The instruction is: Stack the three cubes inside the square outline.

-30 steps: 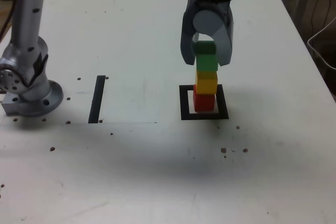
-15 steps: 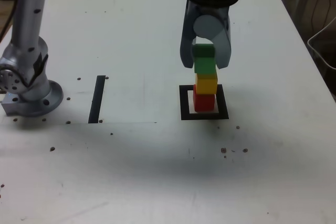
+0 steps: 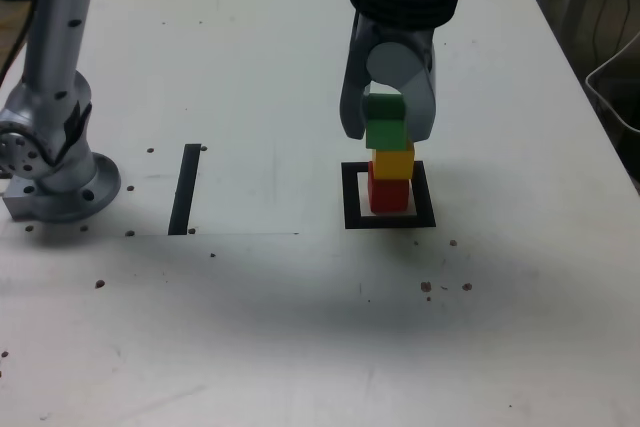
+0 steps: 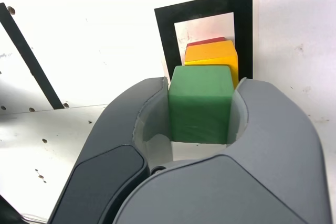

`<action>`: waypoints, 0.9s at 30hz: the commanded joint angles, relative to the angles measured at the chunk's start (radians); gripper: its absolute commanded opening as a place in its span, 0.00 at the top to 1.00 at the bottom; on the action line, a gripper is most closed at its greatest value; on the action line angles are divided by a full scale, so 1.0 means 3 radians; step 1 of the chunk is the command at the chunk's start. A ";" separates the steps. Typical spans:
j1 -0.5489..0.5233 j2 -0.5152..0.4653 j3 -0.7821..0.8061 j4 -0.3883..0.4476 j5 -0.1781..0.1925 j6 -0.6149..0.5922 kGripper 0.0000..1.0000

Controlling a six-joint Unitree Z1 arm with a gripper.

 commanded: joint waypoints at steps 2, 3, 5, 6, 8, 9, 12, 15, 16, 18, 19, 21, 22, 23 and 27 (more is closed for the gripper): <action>0.0005 0.0006 -0.0016 -0.0040 -0.0003 0.0061 0.12; 0.0005 0.0001 -0.0020 -0.0041 -0.0002 0.0077 0.06; 0.0005 -0.0007 -0.0026 -0.0029 0.0002 0.0098 0.01; 0.0005 -0.0010 -0.0027 -0.0020 0.0004 0.0105 0.01; 0.0005 -0.0015 -0.0027 -0.0007 0.0005 0.0111 0.01; 0.0006 -0.0018 -0.0027 -0.0002 0.0006 0.0112 0.01; 0.0005 -0.0031 -0.0023 0.0021 0.0009 0.0111 0.01; 0.0005 -0.0082 -0.0001 0.0061 0.0015 0.0108 0.00; 0.0006 -0.0108 0.0012 0.0071 0.0016 0.0107 0.00; 0.0006 -0.0174 0.0046 0.0086 0.0013 0.0105 0.00; 0.0006 -0.0213 0.0066 0.0093 0.0008 0.0103 0.00; 0.0004 -0.0298 0.0112 0.0107 -0.0013 0.0091 0.00; 0.0000 -0.0344 0.0134 0.0115 -0.0026 0.0080 0.00; -0.0006 -0.0391 0.0157 0.0127 -0.0040 0.0066 0.00; -0.0036 -0.0597 0.0280 0.0176 -0.0083 -0.0022 0.00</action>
